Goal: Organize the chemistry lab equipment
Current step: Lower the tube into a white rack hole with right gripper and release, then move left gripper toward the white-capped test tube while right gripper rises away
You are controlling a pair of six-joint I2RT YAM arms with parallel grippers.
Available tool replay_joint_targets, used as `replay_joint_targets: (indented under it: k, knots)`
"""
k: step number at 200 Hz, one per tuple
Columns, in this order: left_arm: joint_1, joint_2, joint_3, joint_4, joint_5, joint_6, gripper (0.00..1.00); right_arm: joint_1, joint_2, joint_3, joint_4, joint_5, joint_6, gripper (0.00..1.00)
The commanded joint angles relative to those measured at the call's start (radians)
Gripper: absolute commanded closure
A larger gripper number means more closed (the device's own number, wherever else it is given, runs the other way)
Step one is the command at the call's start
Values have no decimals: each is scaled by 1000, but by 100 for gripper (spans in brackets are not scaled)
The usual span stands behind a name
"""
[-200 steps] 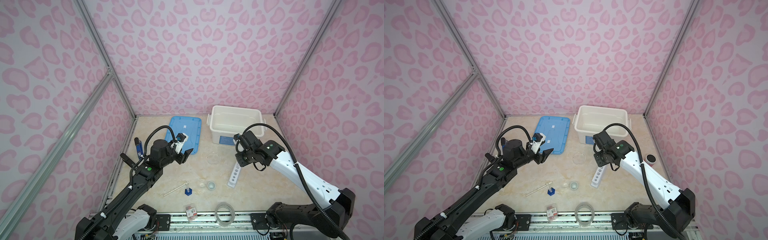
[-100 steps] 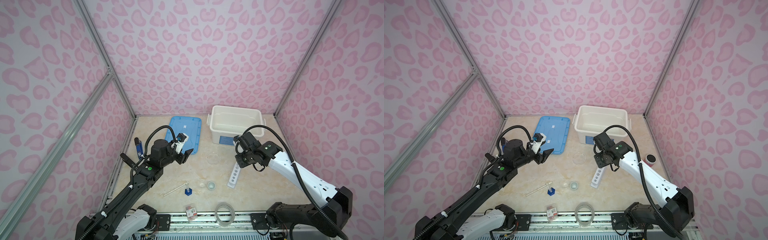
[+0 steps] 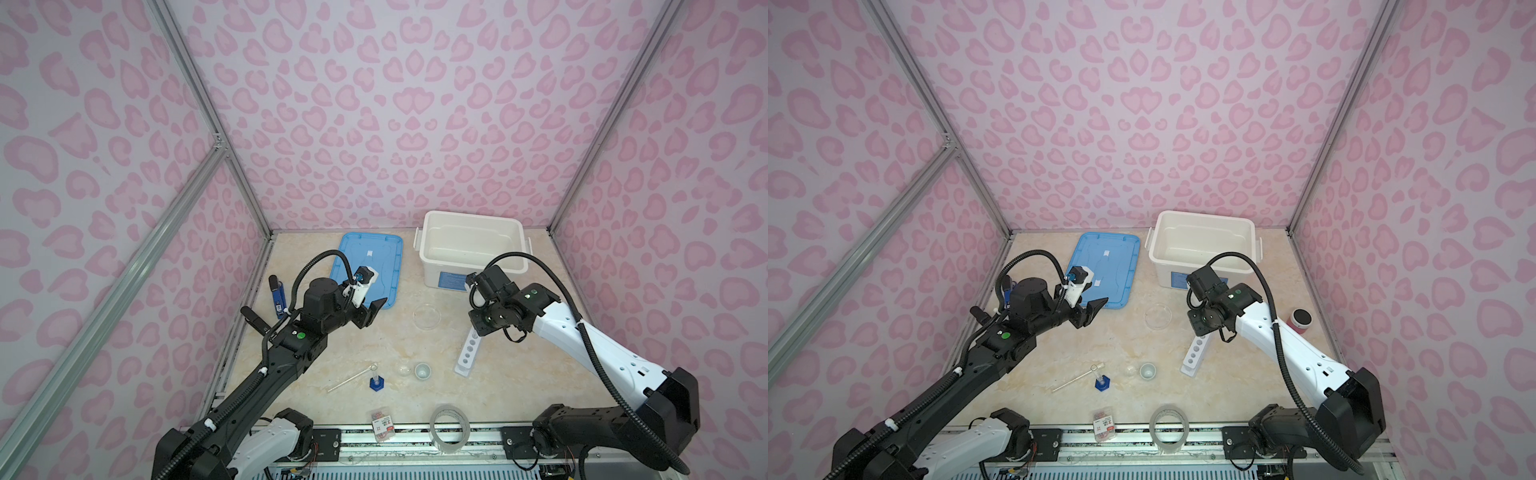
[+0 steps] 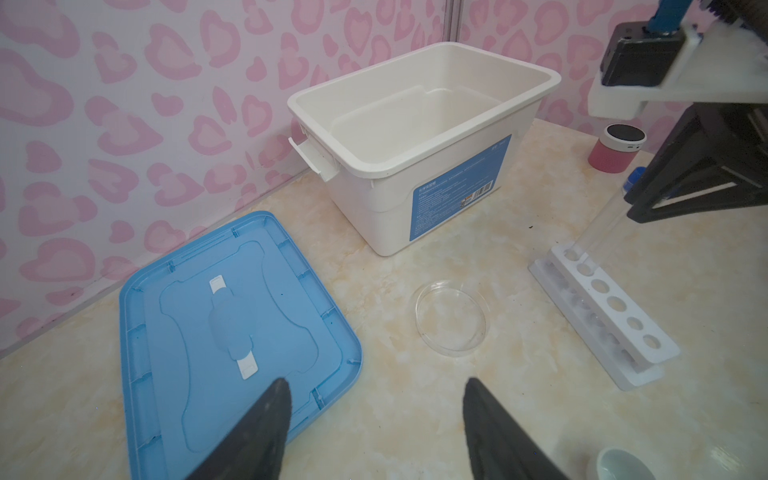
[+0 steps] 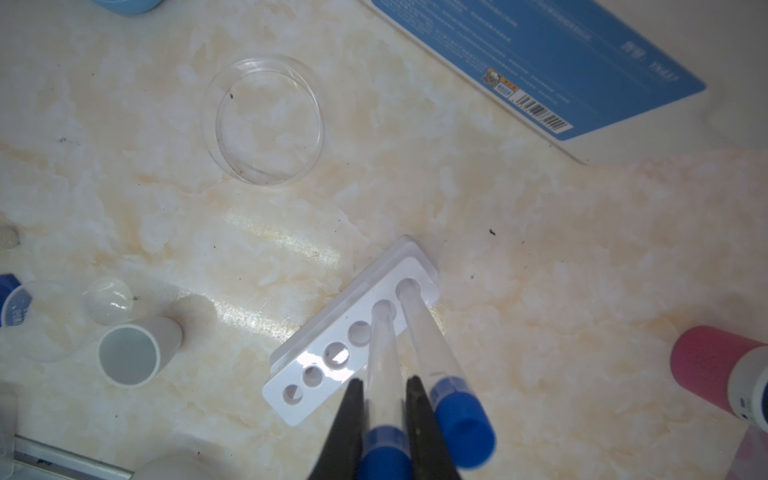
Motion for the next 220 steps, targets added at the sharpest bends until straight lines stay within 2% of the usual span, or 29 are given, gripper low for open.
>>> replay_joint_targets:
  k: [1,78,155,220]
  knots:
    - [0,2,14,6,3,14,33,-3,7,-6,22,-8,-12,84]
    - [-1,10,20,-3,1,11,33,-6,5,-12,27,-16,-17,77]
    - [0,-2,23,-14,-9,12,32,-7,-3,34,5,-27,-26,76]
    - [0,-36,24,-100,61,45,32,-6,-18,108,4,-74,-65,74]
